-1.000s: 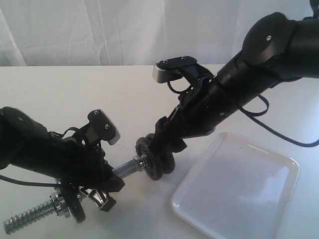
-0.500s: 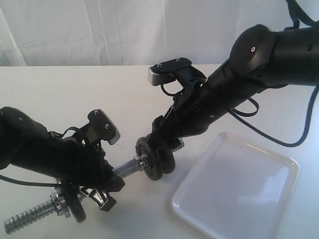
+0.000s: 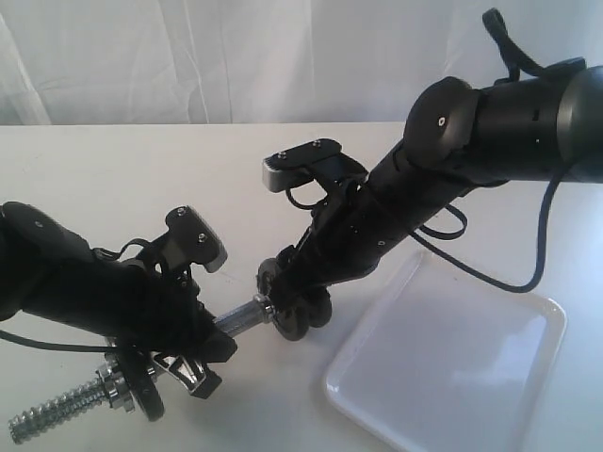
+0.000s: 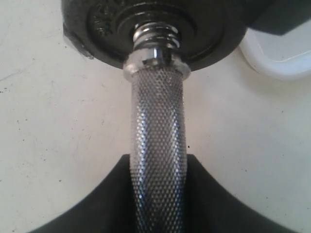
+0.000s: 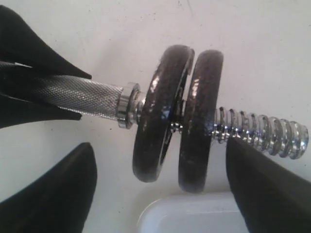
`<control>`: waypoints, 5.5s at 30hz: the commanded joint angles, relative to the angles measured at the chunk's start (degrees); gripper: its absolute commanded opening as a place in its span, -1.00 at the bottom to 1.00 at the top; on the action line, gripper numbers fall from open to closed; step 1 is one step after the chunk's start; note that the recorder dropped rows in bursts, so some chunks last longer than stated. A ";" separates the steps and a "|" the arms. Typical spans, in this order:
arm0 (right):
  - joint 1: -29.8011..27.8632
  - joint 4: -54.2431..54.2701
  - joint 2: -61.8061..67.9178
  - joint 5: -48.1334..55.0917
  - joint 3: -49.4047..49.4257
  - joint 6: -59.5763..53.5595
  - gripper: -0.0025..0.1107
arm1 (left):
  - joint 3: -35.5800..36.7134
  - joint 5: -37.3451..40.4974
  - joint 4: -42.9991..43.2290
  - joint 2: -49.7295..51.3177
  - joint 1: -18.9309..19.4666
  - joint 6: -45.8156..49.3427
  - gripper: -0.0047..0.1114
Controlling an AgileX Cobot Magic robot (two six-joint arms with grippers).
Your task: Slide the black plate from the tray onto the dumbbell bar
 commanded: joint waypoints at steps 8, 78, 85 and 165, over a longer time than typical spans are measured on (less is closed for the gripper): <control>2.20 -0.69 1.68 0.69 0.12 1.13 -0.46 | -2.44 2.79 -8.33 -3.72 -0.06 1.74 -0.92; -0.15 -39.64 -28.46 14.49 -1.55 38.34 0.39 | -10.53 5.87 -13.90 0.38 -0.06 4.36 -0.92; -0.15 -39.64 -34.89 16.44 -1.55 39.19 0.39 | -15.89 9.30 -16.25 4.92 -0.06 4.23 -0.92; -0.03 -46.77 -43.75 17.01 0.21 45.59 0.39 | -30.36 13.40 -21.13 23.96 -3.50 -5.04 -0.92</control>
